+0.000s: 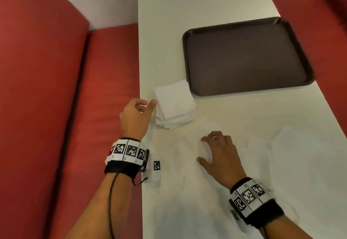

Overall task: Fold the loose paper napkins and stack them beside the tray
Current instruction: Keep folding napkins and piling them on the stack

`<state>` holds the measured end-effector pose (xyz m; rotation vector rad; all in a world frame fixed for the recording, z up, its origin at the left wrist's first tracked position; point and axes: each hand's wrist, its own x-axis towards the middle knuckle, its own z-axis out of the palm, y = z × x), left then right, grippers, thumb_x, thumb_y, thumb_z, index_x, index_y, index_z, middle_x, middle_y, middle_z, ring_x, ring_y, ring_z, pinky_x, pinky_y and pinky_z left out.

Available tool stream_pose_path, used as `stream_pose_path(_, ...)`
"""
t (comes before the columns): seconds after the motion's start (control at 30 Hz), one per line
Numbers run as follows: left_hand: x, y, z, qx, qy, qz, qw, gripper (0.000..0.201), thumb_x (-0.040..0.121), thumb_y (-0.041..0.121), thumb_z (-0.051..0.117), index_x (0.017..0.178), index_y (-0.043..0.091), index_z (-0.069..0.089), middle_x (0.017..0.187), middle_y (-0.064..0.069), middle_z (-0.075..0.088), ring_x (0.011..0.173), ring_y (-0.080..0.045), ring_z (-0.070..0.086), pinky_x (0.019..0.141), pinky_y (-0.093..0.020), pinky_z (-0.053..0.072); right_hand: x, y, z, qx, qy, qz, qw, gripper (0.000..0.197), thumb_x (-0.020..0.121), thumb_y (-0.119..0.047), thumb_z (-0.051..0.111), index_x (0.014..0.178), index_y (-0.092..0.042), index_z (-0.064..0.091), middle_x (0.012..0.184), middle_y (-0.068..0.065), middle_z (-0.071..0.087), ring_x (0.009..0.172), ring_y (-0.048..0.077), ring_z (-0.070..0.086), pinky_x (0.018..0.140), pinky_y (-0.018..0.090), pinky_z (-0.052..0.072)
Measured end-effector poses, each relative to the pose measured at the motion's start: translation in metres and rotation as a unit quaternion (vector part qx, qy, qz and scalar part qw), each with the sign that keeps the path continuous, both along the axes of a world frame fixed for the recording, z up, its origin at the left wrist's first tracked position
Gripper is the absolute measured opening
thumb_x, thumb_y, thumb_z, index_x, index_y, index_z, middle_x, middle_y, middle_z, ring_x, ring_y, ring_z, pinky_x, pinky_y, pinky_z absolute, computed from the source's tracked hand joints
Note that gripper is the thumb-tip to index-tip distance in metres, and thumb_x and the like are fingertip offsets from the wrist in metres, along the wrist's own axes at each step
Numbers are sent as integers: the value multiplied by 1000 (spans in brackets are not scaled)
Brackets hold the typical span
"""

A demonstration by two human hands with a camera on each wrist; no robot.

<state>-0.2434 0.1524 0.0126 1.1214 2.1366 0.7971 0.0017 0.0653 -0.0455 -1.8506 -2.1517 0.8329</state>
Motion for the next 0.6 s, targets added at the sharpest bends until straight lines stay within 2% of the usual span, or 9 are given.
stream_pose_path(0.07,-3,-19,-2,7,-16,26,1000,29,86,57,64,89,28,65,84,4,70,85,-24,69,83,-45,55,-3,3,0,16,-55,15,998,64,71,-43,81,127,-23,58,121,1,54,103,25,54,80,35,43)
stream_pose_path(0.13,-1,-43,-3,2,-25,7,1000,18,89,47,64,87,30,65,83,4,70,81,-23,69,80,-40,55,-2,6,4,8,-82,33,996,69,73,-46,78,135,-26,52,120,-1,54,103,23,54,82,36,40)
stream_pose_path(0.23,14,-80,-15,-27,-7,-80,996,1,90,24,67,90,24,67,81,4,69,74,-17,65,66,-16,48,3,11,13,-38,-117,85,989,77,73,-53,72,141,-35,40,125,-7,47,111,19,47,91,34,34)
stream_pose_path(0.27,19,-91,-22,-40,12,-117,992,5,90,23,68,94,22,67,87,4,69,78,-16,64,66,-13,47,5,12,15,-50,-125,96,986,81,69,-55,74,140,-38,38,127,-7,44,113,18,44,93,34,33)
stream_pose_path(0.33,29,-109,-42,-66,72,-196,976,26,89,29,70,112,21,63,110,6,61,100,-15,57,83,-22,48,9,12,19,-63,-118,103,986,87,61,-64,76,136,-41,40,131,-6,35,117,19,36,97,34,31)
stream_pose_path(0.4,37,-119,-55,-80,135,-238,958,43,88,35,69,127,22,56,122,6,51,112,-16,48,94,-33,46,13,14,19,-48,-67,51,995,81,62,-71,74,131,-38,46,133,-3,33,118,22,34,99,37,35)
stream_pose_path(0.47,44,-122,-58,-66,158,-249,953,44,88,35,67,129,22,54,122,5,50,113,-18,49,93,-38,47,18,19,15,-8,-22,-34,999,72,75,-59,74,133,-25,50,133,6,37,115,27,38,97,39,40)
stream_pose_path(0.5,46,-122,-57,-60,160,-247,954,43,89,34,67,128,22,54,120,5,51,112,-19,50,92,-39,47,21,23,13,-4,-28,-51,998,69,80,-49,74,135,-18,49,132,11,38,113,29,40,96,39,42)
stream_pose_path(0.6,52,-121,-49,-68,169,-226,957,39,91,34,64,128,24,54,121,6,51,114,-19,50,93,-38,45,25,32,9,-50,-30,-29,998,52,91,-26,67,136,-9,47,127,14,47,114,31,48,96,37,43)
